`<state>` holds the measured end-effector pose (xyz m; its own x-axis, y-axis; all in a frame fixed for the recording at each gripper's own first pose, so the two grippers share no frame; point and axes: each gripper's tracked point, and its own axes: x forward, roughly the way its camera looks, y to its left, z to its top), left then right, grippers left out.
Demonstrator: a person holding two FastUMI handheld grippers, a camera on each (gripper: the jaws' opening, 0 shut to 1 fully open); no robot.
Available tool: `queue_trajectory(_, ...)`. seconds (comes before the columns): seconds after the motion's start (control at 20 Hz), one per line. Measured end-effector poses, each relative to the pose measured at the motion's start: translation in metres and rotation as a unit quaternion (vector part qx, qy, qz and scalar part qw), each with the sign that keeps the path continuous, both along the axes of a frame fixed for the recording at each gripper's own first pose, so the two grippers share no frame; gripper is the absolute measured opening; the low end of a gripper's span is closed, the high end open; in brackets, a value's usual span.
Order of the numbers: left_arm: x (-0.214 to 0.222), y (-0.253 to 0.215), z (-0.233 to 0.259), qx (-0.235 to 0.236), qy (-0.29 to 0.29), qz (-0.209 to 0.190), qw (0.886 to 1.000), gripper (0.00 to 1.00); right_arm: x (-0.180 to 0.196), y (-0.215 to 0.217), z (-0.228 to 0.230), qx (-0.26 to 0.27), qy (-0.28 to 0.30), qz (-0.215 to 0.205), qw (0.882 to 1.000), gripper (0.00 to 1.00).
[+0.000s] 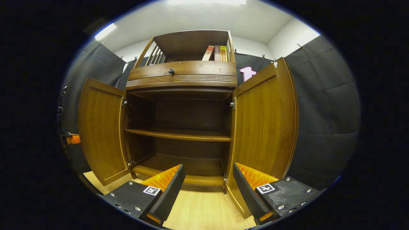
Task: Open the right door of the double-door shoe cabinet with the right hand, and open the left door with the left hand.
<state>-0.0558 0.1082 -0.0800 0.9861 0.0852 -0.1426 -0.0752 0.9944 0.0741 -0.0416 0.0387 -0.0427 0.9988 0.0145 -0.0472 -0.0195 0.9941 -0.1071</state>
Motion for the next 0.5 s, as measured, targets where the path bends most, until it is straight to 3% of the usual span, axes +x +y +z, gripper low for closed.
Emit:
queue_trajectory(0.05, -0.003, 0.011, 0.004, 0.002, -0.005, 0.015, 1.000, 0.12, 0.000, 0.001, 0.001, 0.000, -0.001, 0.000, 1.000, 0.93)
queue_trajectory(0.15, -0.011, 0.008, 0.003, -0.030, -0.004, 0.006, 1.000, 0.12, 0.001, 0.001, 0.000, 0.004, -0.001, 0.001, 1.000, 0.93)
queue_trajectory(0.2, -0.010, 0.004, 0.003, -0.046, 0.000, 0.000, 0.999, 0.07, 0.002, 0.001, 0.000, 0.006, 0.000, 0.002, 1.000, 0.93)
queue_trajectory(0.25, -0.010, 0.001, 0.003, -0.055, 0.003, -0.005, 0.998, 0.12, 0.003, 0.002, 0.000, 0.007, 0.001, 0.002, 1.000, 0.93)
queue_trajectory(0.5, -0.024, -0.009, 0.015, -0.043, -0.009, -0.010, 0.999, 0.12, 0.005, 0.004, -0.001, 0.010, 0.005, 0.007, 1.000, 0.93)
